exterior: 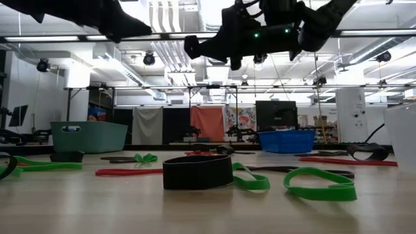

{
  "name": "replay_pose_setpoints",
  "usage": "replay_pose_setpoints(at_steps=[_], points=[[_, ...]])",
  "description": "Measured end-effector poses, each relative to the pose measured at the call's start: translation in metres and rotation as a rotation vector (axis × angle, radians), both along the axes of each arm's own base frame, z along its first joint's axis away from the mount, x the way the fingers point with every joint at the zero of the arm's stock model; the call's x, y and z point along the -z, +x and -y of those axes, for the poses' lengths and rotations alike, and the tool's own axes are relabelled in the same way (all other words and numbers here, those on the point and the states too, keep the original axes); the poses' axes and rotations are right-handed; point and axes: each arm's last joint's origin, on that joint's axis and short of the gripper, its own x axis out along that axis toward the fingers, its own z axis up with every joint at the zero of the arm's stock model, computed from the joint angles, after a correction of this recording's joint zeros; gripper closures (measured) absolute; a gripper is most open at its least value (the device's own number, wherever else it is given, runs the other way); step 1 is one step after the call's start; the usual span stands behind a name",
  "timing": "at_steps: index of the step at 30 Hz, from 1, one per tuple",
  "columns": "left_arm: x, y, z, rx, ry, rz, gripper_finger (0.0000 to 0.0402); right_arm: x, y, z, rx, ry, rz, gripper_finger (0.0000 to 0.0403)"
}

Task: Sort rubber bands into baskets
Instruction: Put the thick black rubber band into the light blue bin

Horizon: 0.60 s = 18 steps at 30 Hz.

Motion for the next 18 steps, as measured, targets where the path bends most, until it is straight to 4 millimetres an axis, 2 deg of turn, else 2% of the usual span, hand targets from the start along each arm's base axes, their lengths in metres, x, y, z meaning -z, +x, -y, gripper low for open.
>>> replay_pose_setpoints(at_steps=[9, 14, 18], points=[[0.013, 0.021, -0.002, 0.013, 0.049, -0.049, 0.0205, 0.015, 0.004, 0.000, -0.068, 0.045, -0.059, 0.0391], [0.025, 0.036, 0.000, 0.137, 0.095, -0.083, 0.0183, 0.016, 0.005, 0.000, -0.068, 0.058, -0.056, 0.0391], [0.027, 0.042, -0.005, 0.060, 0.126, -0.077, 0.0181, 0.015, 0.005, 0.000, -0.068, 0.049, -0.044, 0.0391]])
